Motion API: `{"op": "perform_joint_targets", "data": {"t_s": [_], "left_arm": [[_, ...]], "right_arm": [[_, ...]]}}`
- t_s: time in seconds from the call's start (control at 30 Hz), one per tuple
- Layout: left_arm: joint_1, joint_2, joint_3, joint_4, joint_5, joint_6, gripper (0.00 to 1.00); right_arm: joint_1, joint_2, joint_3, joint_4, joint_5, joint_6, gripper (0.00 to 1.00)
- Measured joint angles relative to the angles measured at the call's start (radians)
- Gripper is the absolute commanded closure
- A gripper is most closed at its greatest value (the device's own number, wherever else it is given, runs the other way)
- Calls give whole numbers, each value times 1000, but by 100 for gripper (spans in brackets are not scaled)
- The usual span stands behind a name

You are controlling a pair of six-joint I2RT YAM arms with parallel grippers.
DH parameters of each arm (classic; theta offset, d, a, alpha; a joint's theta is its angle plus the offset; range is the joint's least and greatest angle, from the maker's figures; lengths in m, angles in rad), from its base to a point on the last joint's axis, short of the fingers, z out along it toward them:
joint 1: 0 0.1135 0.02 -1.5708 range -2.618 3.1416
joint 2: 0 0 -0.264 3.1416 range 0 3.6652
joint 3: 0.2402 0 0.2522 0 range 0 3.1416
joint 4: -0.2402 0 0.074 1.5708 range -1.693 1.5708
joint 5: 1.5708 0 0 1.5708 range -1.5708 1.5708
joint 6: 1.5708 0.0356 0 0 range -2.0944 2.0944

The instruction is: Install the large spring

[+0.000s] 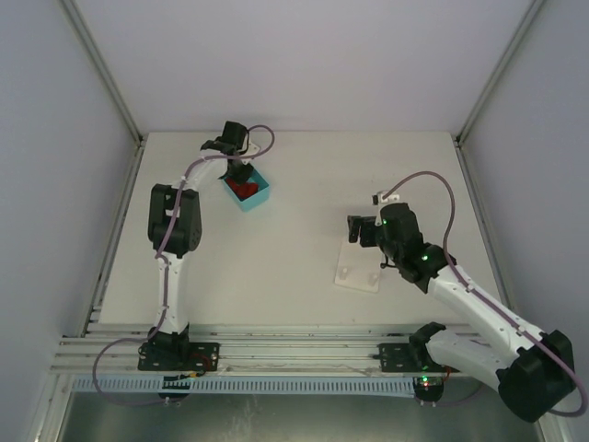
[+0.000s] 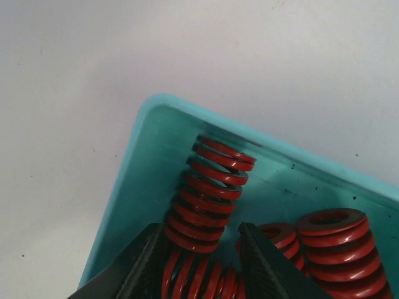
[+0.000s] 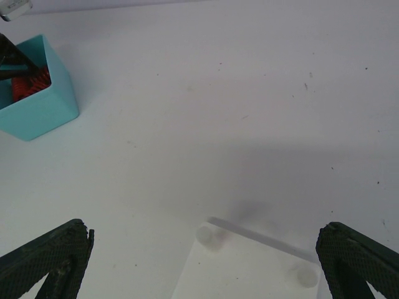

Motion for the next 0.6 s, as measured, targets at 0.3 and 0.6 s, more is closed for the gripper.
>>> {"op": "perform_joint_targets", "data": {"t_s": [0.3, 0.6], "left_arm": [[-2, 62, 18, 14, -34, 20, 59], [-11, 93, 20, 45, -31, 43, 57]], "right_arm": [[0, -13, -6, 0, 18, 0, 1], [0, -19, -6, 0, 33, 0, 1]]}}
